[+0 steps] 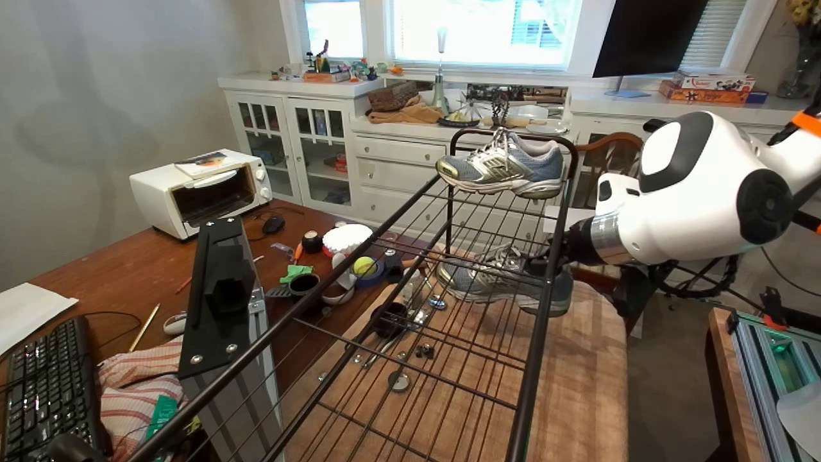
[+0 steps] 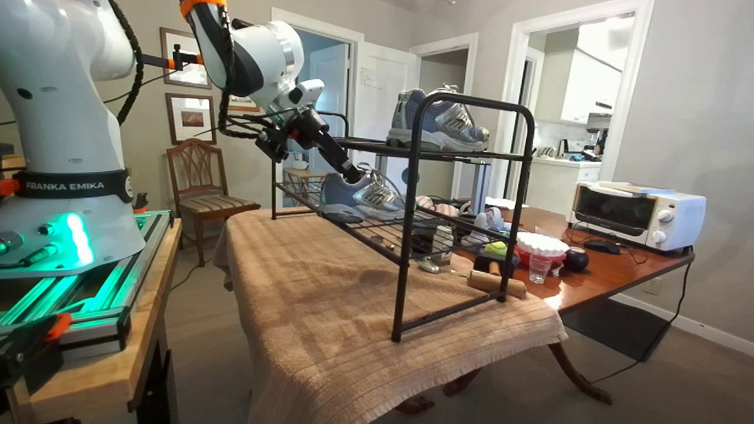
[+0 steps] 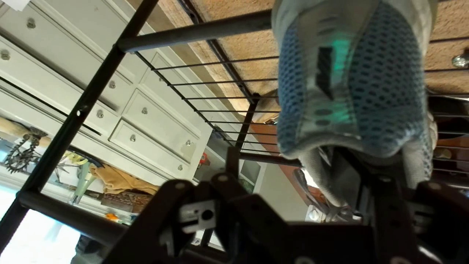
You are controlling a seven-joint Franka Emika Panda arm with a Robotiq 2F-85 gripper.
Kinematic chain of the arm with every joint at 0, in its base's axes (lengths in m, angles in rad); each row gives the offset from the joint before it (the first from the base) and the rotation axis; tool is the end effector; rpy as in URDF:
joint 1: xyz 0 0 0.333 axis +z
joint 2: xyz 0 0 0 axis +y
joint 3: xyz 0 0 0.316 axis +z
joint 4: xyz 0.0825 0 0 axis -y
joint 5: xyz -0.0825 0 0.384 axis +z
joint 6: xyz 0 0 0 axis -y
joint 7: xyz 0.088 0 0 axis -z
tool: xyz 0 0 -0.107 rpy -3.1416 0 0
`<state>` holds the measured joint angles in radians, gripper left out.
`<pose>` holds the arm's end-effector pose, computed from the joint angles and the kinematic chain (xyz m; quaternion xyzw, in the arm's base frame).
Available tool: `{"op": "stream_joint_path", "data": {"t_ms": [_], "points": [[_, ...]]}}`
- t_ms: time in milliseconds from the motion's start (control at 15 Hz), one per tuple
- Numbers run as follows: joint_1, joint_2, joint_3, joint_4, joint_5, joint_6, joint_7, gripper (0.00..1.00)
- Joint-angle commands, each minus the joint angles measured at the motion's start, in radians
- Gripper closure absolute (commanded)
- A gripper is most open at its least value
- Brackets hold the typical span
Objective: Put the shoe on the left on the middle rack
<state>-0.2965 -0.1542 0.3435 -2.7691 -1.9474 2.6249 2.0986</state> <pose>0.3566 0.0327 0.2409 0.9002 -0.1008 0.3628 0.2190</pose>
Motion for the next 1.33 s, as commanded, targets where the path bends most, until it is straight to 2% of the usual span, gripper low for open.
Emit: {"op": "stream_joint_path", "data": {"t_ms": [0, 67, 133, 200, 267, 333, 667, 933, 1200, 1267], "points": [[0.0, -0.041, 0.045, -0.001, 0.061, -0.023, -0.043, 0.42], [0.001, -0.043, 0.052, -0.001, 0.071, -0.027, -0.051, 0.45], [0.001, -0.045, 0.059, -0.002, 0.079, -0.031, -0.056, 0.42], [0.001, -0.048, 0.066, -0.003, 0.087, -0.034, -0.06, 0.46], [0.002, -0.052, 0.072, -0.004, 0.091, -0.036, -0.063, 0.44], [0.001, -0.056, 0.077, -0.004, 0.093, -0.033, -0.061, 0.45], [-0.001, -0.071, 0.105, -0.006, 0.112, -0.031, -0.07, 0.41], [-0.003, -0.078, 0.125, -0.006, 0.139, -0.017, -0.109, 0.48], [-0.001, -0.087, 0.148, -0.006, 0.162, -0.008, -0.135, 0.44], [-0.001, -0.088, 0.154, -0.006, 0.166, -0.008, -0.139, 0.46]]}}
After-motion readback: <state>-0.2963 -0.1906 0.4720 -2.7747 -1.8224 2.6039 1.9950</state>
